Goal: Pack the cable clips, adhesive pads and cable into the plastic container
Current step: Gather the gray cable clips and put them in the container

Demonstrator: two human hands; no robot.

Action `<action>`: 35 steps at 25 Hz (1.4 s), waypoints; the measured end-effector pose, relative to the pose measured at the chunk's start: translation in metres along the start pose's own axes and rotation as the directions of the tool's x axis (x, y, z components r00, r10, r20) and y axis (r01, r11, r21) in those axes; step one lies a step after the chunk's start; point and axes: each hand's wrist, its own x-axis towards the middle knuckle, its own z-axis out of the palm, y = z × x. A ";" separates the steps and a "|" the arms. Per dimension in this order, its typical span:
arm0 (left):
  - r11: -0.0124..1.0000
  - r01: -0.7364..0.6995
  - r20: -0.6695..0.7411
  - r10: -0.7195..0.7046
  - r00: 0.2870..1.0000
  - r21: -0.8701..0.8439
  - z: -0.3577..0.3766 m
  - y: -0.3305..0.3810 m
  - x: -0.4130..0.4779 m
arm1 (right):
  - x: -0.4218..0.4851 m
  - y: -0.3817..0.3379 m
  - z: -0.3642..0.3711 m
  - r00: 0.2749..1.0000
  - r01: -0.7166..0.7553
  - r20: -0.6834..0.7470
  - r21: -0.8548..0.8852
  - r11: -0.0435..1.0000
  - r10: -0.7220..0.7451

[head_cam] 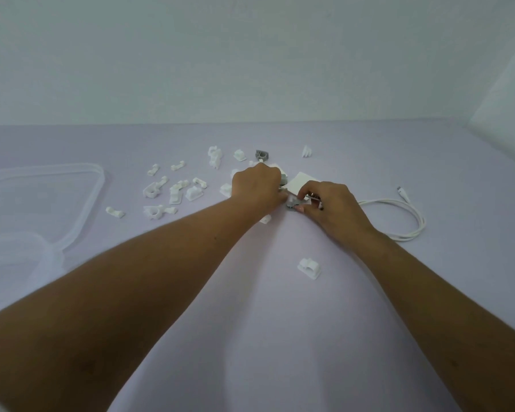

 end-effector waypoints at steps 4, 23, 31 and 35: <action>0.947 0.131 0.109 -0.103 0.989 -0.294 -0.015 -0.004 -0.002 | -0.004 -0.004 -0.004 0.990 -0.139 0.023 0.268 0.953 0.138; 0.523 0.670 0.678 -0.216 0.702 -0.527 -0.188 -0.235 -0.271 | -0.039 -0.308 -0.001 0.611 -0.110 0.682 0.576 0.810 -0.402; 0.669 0.670 0.773 -0.224 0.594 -0.321 -0.155 -0.243 -0.314 | -0.080 -0.375 0.054 0.405 0.540 0.844 0.089 0.837 -0.351; 0.623 0.676 0.785 -0.154 0.600 -0.395 -0.167 -0.249 -0.316 | -0.085 -0.380 0.051 0.350 0.557 0.894 0.042 0.830 -0.280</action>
